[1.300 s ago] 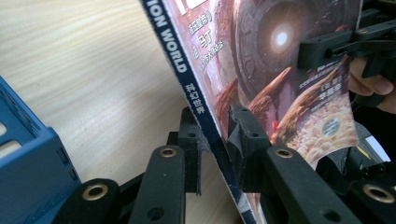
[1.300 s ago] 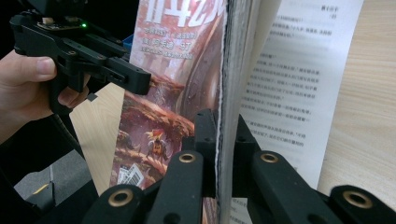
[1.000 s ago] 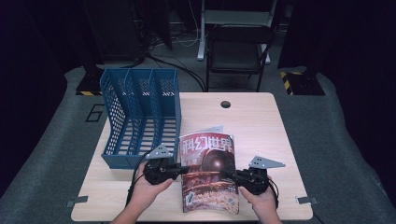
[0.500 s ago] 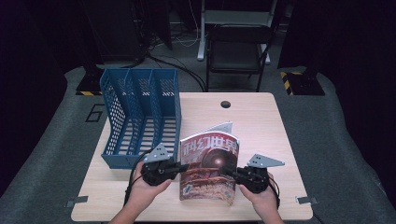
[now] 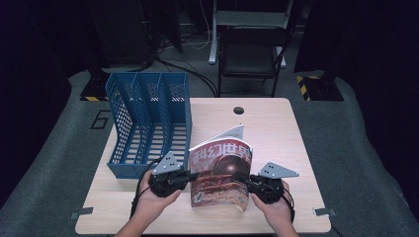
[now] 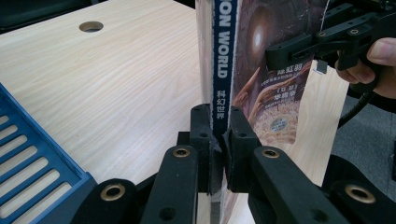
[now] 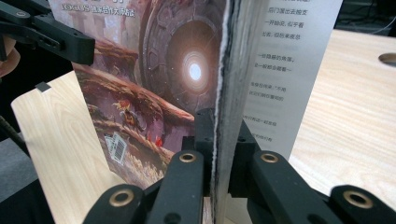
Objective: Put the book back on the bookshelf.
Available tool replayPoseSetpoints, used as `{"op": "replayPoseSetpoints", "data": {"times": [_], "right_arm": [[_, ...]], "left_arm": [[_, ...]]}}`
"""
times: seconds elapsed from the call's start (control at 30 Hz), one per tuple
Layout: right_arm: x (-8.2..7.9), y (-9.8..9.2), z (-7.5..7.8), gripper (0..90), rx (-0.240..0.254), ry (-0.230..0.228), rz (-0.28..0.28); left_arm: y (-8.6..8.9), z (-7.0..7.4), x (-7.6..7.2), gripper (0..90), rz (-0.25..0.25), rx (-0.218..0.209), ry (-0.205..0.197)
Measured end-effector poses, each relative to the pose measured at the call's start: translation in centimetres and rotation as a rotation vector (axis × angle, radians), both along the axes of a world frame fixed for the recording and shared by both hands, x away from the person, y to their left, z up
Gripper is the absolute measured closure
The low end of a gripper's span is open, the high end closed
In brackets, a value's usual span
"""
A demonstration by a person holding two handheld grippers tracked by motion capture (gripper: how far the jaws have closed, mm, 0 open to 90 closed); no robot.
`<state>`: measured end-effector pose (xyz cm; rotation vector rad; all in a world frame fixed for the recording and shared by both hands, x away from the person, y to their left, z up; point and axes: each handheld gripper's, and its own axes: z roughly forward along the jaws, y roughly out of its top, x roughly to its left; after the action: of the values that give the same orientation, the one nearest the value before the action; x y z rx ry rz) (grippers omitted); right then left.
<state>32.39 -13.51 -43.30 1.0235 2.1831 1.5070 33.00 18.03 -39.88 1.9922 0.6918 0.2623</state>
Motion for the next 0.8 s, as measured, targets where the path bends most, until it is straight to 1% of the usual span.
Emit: {"op": "replayPoseSetpoints", "data": {"times": [0.03, 0.07, 0.1, 0.17, 0.23, 0.27, 0.3, 0.33, 0.47, 0.57, 0.63, 0.67, 0.7, 0.73, 0.77, 0.8], "right_arm": [[-0.01, 0.00, 0.04, 86.2, -0.007, -0.010, 0.003], [-0.05, 0.08, 0.08, 86.2, -0.007, -0.013, -0.007], [-0.06, 0.14, 0.07, 86.2, -0.009, -0.027, -0.005], [-0.06, 0.22, 0.07, 86.1, -0.019, -0.036, -0.009], [0.01, 0.28, -0.07, 86.1, -0.035, -0.048, -0.013], [0.02, 0.31, -0.18, 86.1, -0.041, -0.045, -0.017], [0.11, 0.31, -0.29, 86.0, -0.048, -0.050, -0.016], [0.11, 0.34, -0.38, 86.1, -0.052, -0.050, -0.017], [0.07, 0.34, -0.46, 86.0, -0.056, -0.057, -0.015], [0.03, 0.26, -0.55, 85.8, -0.043, -0.056, -0.006], [0.02, 0.05, -0.63, 85.4, -0.025, -0.047, 0.003], [-0.04, -0.06, -0.71, 84.9, -0.008, -0.037, 0.008], [-0.11, -0.21, -0.78, 84.0, 0.007, -0.026, 0.013], [-0.11, -0.28, -0.83, 82.5, 0.014, -0.027, 0.016], [-0.22, -0.36, -0.84, 80.8, 0.021, -0.014, 0.012], [-0.17, -0.49, -0.87, 79.3, 0.021, -0.016, 0.018]], "left_arm": [[-0.02, 0.02, -0.08, 84.0, 0.004, -0.002, 0.002], [-0.04, 0.03, -0.11, 84.0, 0.007, -0.001, -0.003], [-0.04, 0.03, -0.13, 84.0, 0.009, 0.001, -0.008], [-0.12, -0.08, -0.19, 84.0, 0.014, 0.010, -0.027], [-0.26, -0.28, -0.26, 84.0, 0.016, 0.009, -0.020], [-0.31, -0.39, -0.26, 84.0, 0.020, 0.018, -0.034], [-0.35, -0.46, -0.30, 84.1, 0.020, 0.021, -0.032], [-0.30, -0.46, -0.25, 84.1, 0.021, 0.032, -0.048], [-0.28, -0.53, -0.42, 84.1, 0.014, 0.022, -0.040], [-0.34, -0.62, -0.66, 84.1, 0.014, 0.010, -0.030], [-0.25, -0.62, -0.71, 84.1, 0.007, 0.014, -0.039], [-0.20, -0.62, -0.77, 84.1, 0.000, 0.015, -0.041], [-0.19, -0.63, -0.83, 84.1, -0.002, 0.013, -0.038], [-0.16, -0.64, -0.88, 84.1, -0.007, 0.013, -0.038], [-0.10, -0.66, -0.93, 84.0, -0.010, 0.011, -0.032], [-0.03, -0.67, -0.97, 84.0, -0.010, 0.007, -0.026]]}}
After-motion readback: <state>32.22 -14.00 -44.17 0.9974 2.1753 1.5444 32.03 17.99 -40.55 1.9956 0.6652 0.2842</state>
